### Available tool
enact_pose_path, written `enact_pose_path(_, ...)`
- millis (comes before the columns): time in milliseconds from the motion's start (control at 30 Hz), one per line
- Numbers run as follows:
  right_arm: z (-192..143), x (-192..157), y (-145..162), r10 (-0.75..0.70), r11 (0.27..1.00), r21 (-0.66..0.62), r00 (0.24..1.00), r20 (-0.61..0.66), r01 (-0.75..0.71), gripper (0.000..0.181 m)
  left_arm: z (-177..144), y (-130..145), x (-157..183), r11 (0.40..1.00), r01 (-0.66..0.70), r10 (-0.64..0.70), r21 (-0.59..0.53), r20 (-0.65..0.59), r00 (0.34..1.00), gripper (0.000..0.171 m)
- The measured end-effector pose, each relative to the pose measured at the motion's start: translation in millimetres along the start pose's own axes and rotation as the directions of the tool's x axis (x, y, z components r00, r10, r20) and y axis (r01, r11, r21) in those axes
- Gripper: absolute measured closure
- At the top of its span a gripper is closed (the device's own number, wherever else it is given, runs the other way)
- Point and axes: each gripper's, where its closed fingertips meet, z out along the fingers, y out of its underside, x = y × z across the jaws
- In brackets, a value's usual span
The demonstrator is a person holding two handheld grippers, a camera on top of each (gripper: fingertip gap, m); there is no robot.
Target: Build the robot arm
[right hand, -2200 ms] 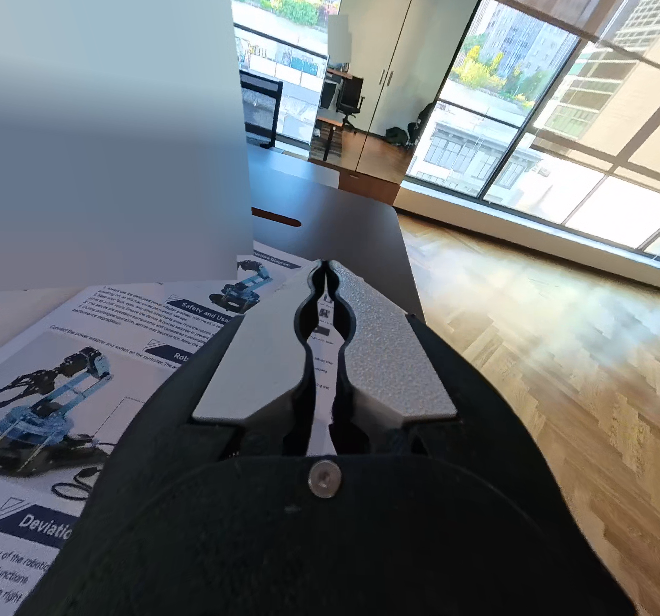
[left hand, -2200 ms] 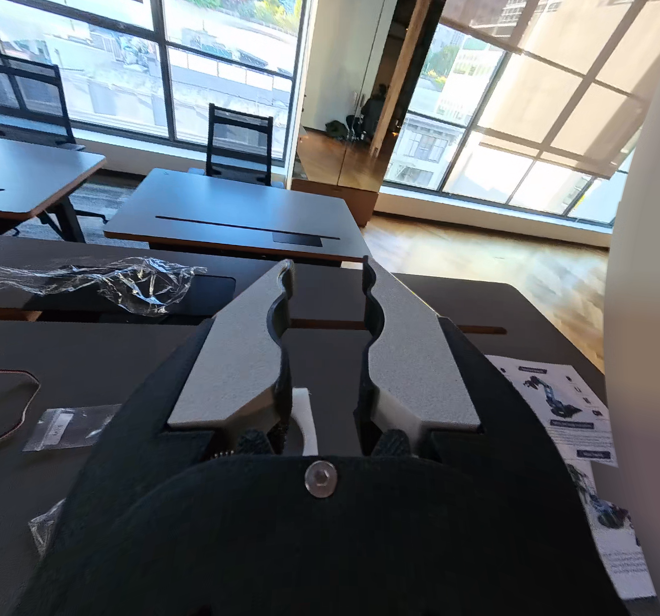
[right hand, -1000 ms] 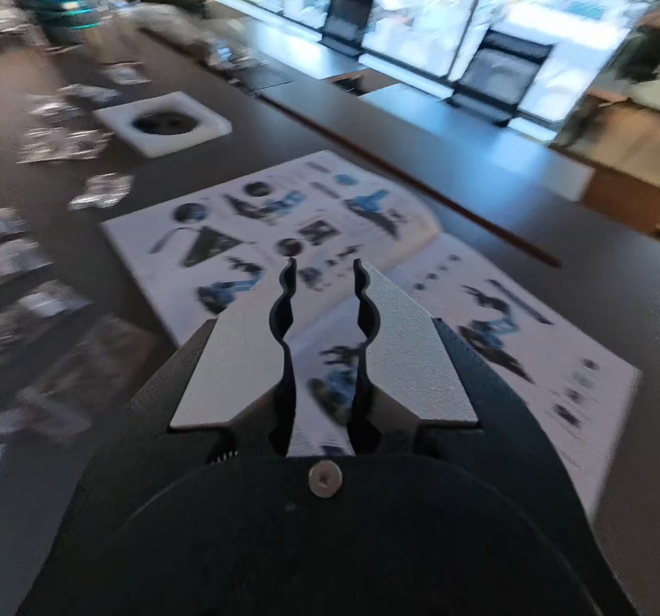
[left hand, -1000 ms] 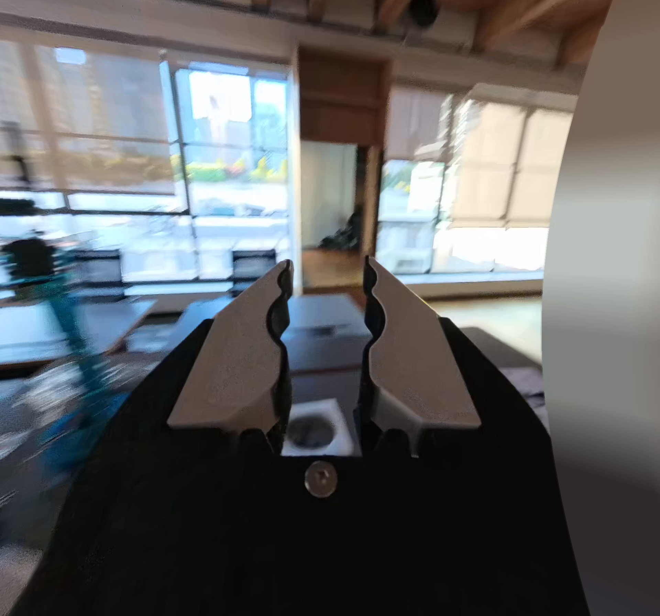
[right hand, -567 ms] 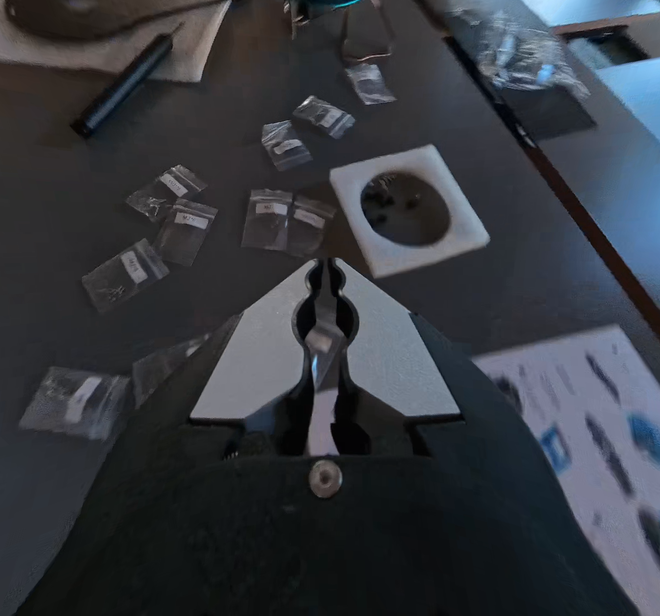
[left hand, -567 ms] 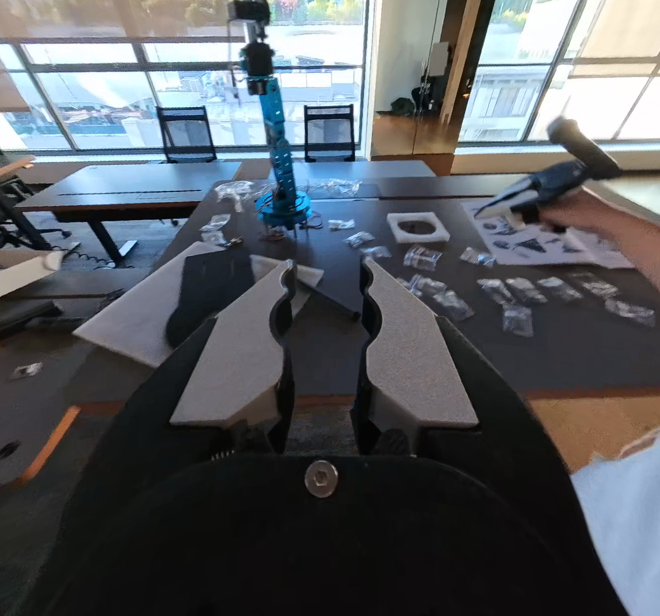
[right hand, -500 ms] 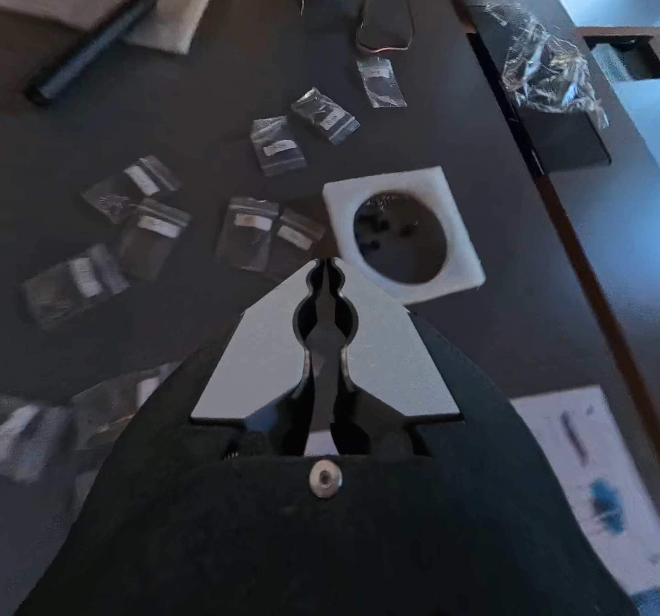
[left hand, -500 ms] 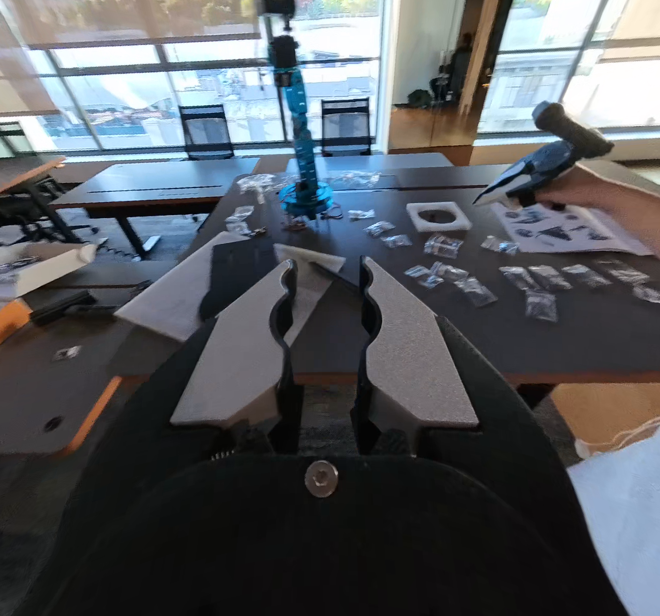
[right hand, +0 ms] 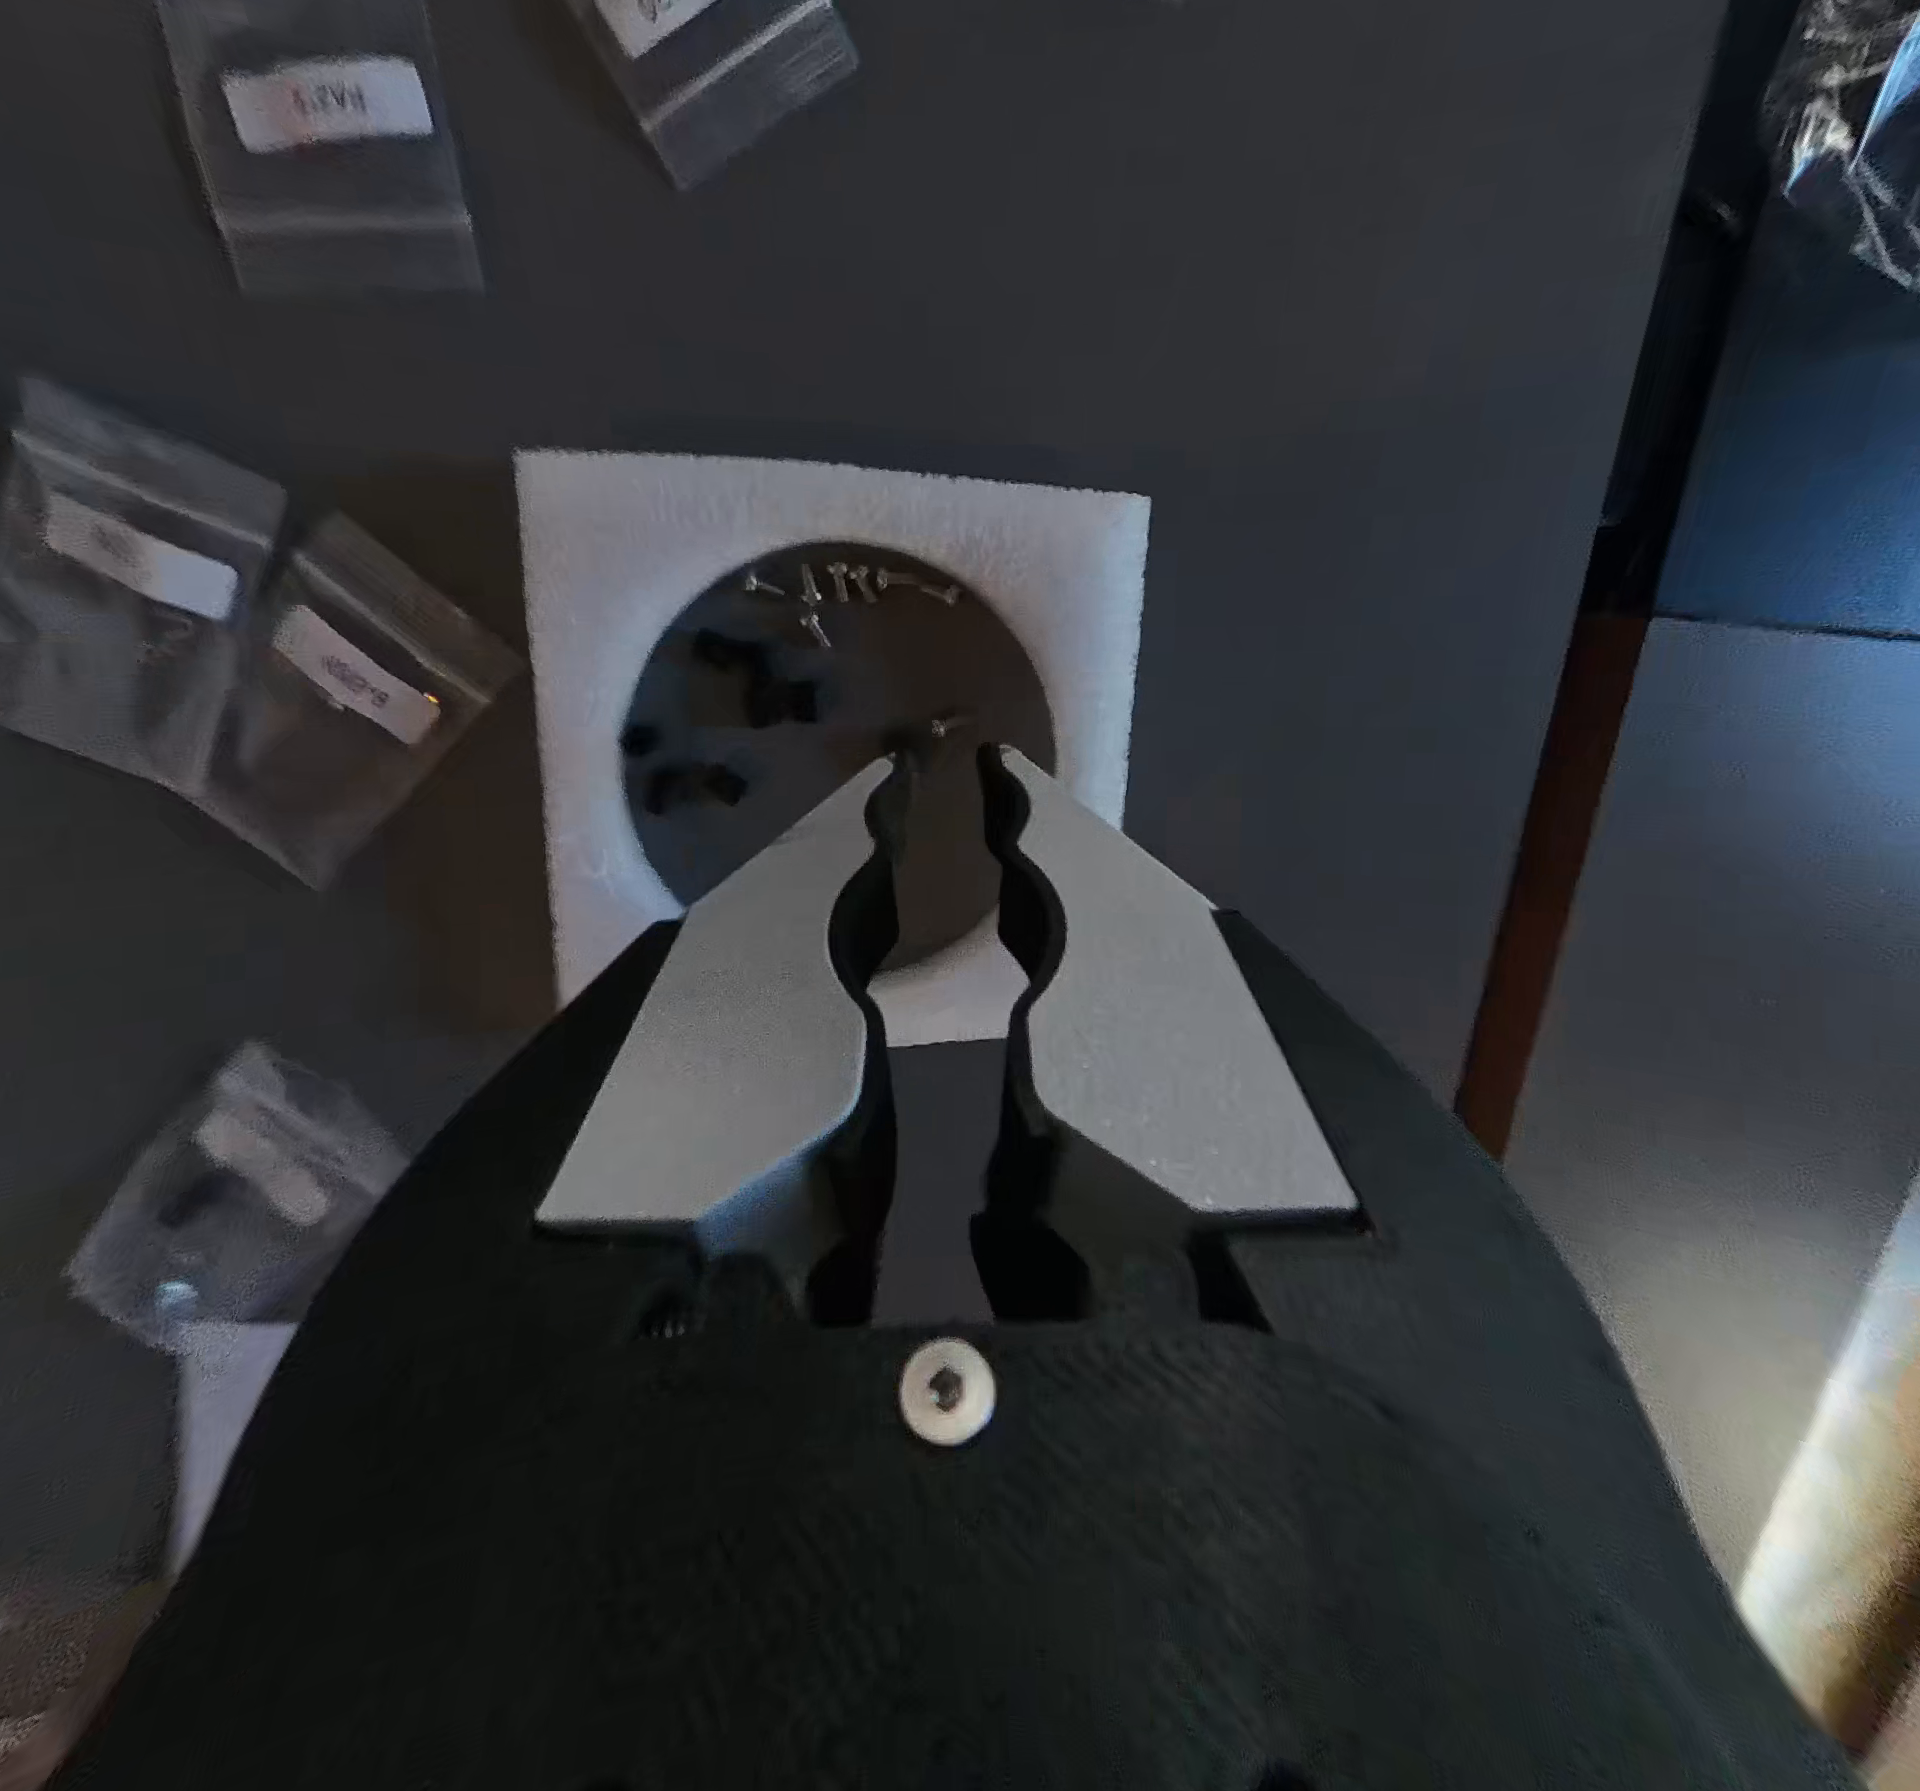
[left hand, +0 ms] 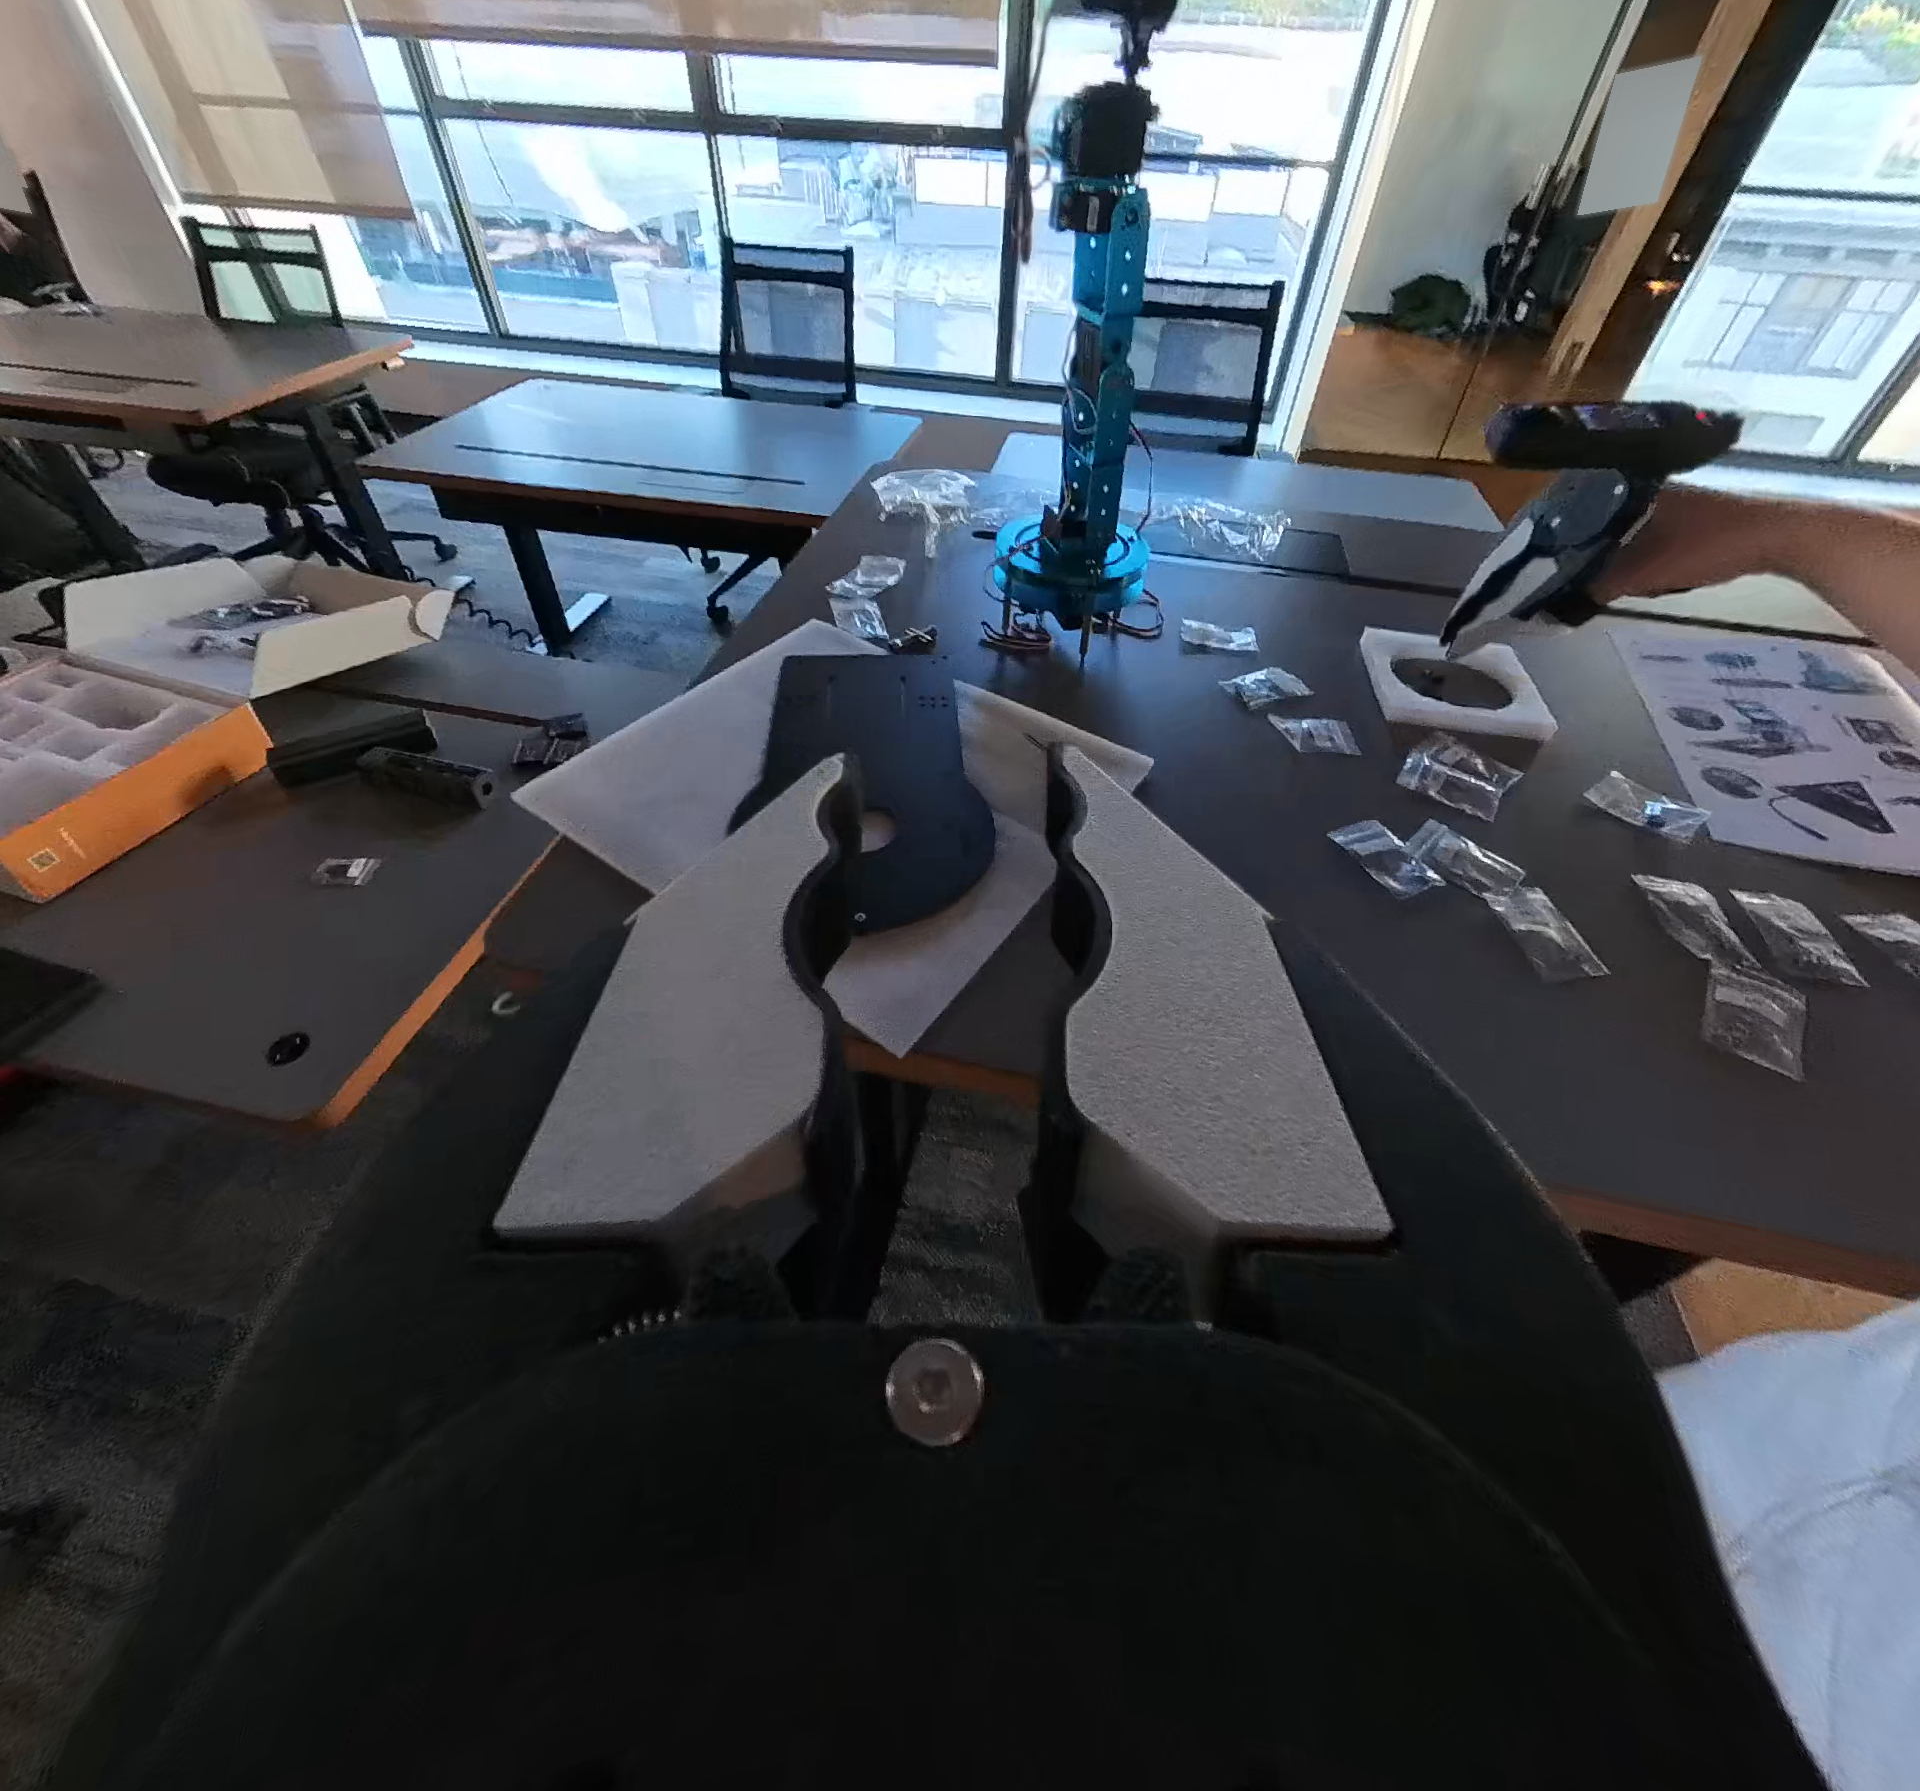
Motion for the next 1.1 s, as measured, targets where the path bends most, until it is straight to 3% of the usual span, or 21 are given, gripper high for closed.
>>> enact_pose_path(67,5,2,7,-0.051,0.999,-0.006,0.999,0.004,0.051,0.170,9,3,5,1.000,-0.002,0.002,-0.024,0.006,1.000,0.138)
enact_pose_path(200,6,-16,5,-0.080,0.994,0.083,0.982,0.172,0.067,0.170,21,2,16,1.000,-0.002,0.002,-0.026,0.030,1.000,0.139)
enact_pose_path(300,6,-15,7,-0.178,0.979,0.125,0.973,0.149,0.160,0.169,28,5,18,0.998,-0.012,0.016,-0.066,0.047,0.999,0.139)
enact_pose_path(467,-3,-6,7,-0.188,0.968,0.194,0.974,0.128,0.161,0.168,38,-6,16,0.997,-0.028,0.034,-0.077,0.078,0.996,0.139)
enact_pose_path(767,8,-12,8,-0.239,0.958,0.206,0.951,0.197,0.198,0.168,83,-7,4,0.976,-0.096,0.118,-0.194,0.106,0.987,0.138)
enact_pose_path(1100,18,-12,7,-0.224,0.971,0.151,0.933,0.281,0.188,0.171,155,0,13,0.948,-0.190,0.200,-0.255,0.013,0.980,0.139)
